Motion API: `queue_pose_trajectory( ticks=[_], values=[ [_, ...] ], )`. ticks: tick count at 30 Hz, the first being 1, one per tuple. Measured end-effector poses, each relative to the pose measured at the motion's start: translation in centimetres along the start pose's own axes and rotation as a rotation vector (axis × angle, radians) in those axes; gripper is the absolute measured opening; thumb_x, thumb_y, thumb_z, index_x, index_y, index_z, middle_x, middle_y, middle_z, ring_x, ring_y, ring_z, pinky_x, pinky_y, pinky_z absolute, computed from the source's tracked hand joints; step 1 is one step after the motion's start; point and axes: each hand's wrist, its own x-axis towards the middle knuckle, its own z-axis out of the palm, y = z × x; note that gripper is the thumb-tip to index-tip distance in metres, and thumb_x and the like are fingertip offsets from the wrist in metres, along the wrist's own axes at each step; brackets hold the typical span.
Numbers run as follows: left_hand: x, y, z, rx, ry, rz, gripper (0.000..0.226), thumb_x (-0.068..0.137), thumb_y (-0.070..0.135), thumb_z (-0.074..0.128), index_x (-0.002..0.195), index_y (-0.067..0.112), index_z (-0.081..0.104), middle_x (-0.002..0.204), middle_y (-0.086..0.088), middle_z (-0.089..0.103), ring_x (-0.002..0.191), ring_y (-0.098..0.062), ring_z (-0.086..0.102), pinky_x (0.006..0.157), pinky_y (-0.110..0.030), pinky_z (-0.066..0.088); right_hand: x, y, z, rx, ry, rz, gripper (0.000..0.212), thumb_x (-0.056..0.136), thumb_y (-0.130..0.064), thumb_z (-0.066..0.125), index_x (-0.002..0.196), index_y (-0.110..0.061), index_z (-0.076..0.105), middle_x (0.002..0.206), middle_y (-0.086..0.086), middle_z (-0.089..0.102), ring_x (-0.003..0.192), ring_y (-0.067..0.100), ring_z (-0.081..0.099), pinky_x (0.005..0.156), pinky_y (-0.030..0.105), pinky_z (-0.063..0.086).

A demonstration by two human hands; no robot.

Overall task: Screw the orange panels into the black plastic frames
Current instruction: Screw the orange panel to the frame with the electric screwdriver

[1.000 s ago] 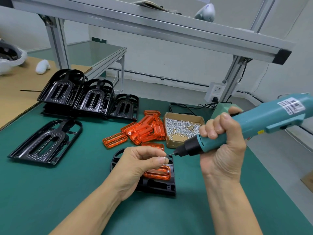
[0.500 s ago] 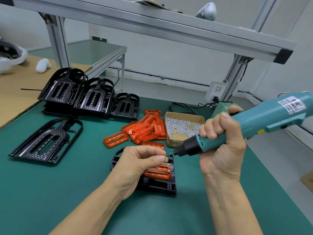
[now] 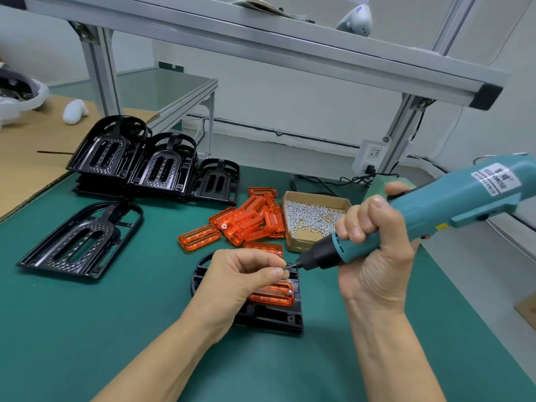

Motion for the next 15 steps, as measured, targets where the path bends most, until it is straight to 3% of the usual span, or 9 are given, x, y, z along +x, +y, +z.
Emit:
queue_pose_trajectory(
  ticks=[11, 15],
  values=[
    [0.2, 0.1, -0.6, 0.090, -0.013, 0.038, 0.017, 0.064, 0.019, 0.074, 0.080, 0.019, 0.077, 0.083, -0.009, 0.075, 0.081, -0.015, 0.071, 0.070, -0.017, 0.051, 0.4, 1.0, -0.3, -0.004, 0.063, 0.031, 0.018, 0.082, -0.003, 0.049, 0.089, -0.020, 0.051, 0.052, -0.009, 0.040, 0.042, 0.007, 0.039, 0.046, 0.019, 0.038],
    [0.4, 0.7, -1.8, 0.195, 0.029, 0.074, 0.026, 0.069, 0.012, 0.076, 0.094, 0.021, 0.075, 0.095, -0.002, 0.075, 0.093, -0.015, 0.067, 0.084, -0.026, 0.053, 0.8, 1.4, -0.3, -0.005, 0.042, 0.053, 0.018, 0.082, -0.003, 0.050, 0.091, -0.019, 0.051, 0.052, -0.008, 0.040, 0.042, 0.007, 0.039, 0.046, 0.020, 0.039]
  ],
)
